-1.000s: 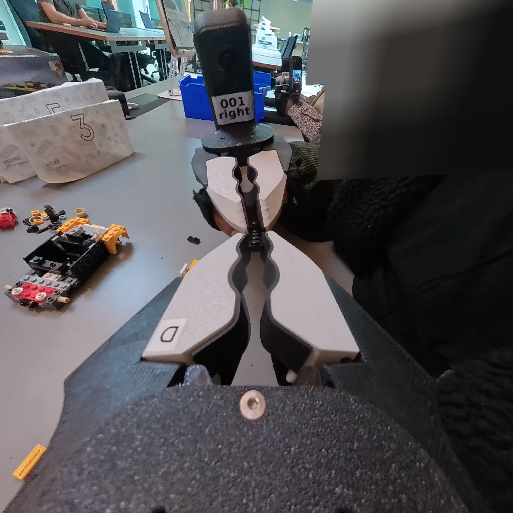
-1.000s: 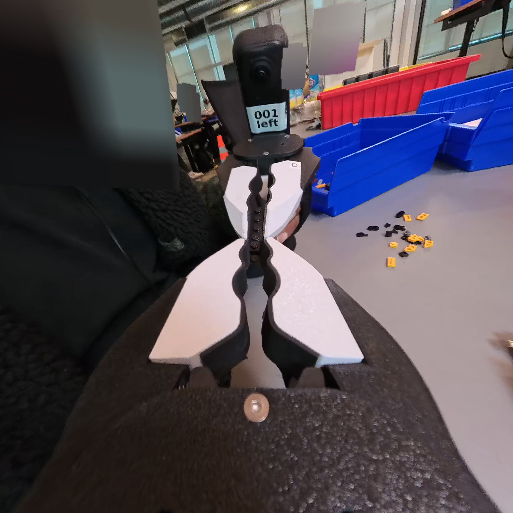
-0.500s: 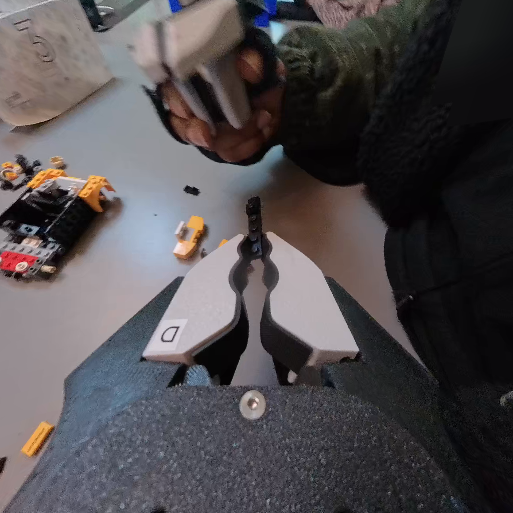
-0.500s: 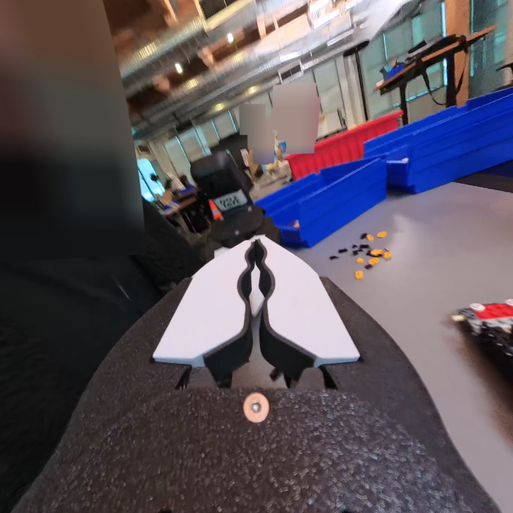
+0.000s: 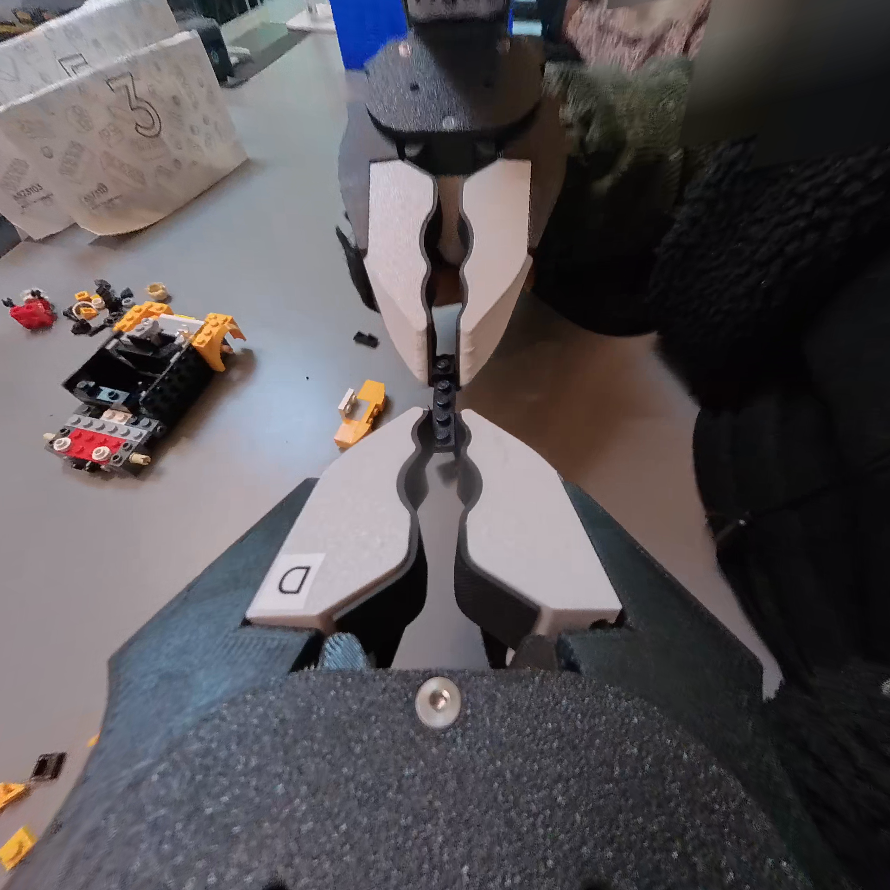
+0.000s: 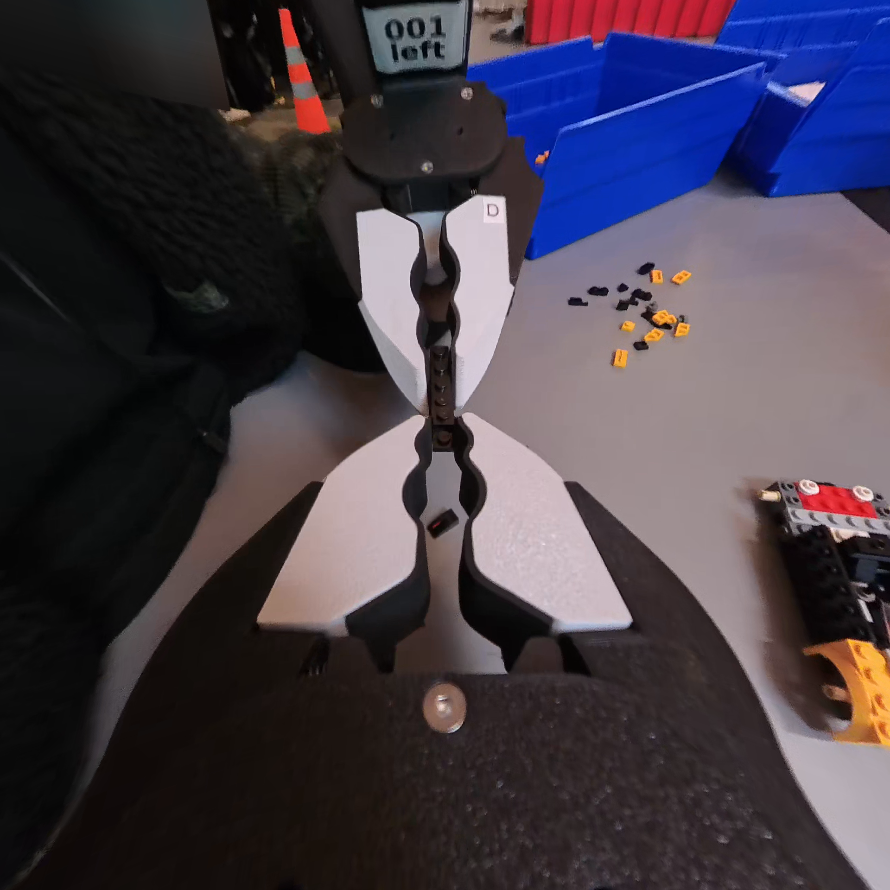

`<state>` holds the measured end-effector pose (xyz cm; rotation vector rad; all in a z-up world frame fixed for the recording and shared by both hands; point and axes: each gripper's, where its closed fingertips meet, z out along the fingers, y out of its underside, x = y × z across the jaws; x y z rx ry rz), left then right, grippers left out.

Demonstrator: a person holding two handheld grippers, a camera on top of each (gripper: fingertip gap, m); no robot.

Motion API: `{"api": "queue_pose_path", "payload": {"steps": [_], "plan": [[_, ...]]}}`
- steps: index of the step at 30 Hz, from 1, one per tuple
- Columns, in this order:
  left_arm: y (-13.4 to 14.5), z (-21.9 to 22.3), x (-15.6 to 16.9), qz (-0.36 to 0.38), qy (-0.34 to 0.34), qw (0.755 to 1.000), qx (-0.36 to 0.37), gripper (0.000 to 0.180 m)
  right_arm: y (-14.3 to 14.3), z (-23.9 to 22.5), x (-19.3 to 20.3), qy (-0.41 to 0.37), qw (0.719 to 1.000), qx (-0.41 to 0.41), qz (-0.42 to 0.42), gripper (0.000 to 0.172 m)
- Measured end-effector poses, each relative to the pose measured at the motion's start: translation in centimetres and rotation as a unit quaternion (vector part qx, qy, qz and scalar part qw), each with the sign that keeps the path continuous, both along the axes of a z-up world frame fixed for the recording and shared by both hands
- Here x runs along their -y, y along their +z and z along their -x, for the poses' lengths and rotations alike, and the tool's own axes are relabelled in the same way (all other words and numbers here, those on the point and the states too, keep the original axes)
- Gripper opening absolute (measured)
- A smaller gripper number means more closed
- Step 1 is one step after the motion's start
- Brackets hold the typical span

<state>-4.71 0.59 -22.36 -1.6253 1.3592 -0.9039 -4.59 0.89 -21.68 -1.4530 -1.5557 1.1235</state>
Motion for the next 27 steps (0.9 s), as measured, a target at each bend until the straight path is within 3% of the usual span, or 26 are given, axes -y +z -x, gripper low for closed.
{"api": "queue_pose_path", "payload": {"steps": [5,11,16,20,27], "plan": [[2.8,0.1,0.0,0.055,-0.006,0.992,0.11,0.009,1.4,0.6,0.1,-0.009,0.998,-0.065,0.005,0.008],[4.0,0.0,0.0,0.046,-0.005,0.988,0.148,0.008,2.3,0.9,0.4,-0.007,0.995,-0.098,0.022,0.008],[3.0,0.0,0.2,0.012,-0.006,0.995,0.095,0.008,1.5,0.9,0.6,-0.001,0.997,-0.069,0.019,0.008],[1.8,0.0,0.3,-0.019,-0.005,0.999,0.044,0.009,0.6,0.6,0.3,-0.005,0.999,-0.028,-0.02,0.014],[0.1,-0.1,0.5,-0.031,-0.011,0.999,-0.009,0.009,-0.7,0.6,0.8,0.005,0.996,0.028,-0.088,0.007]]}}
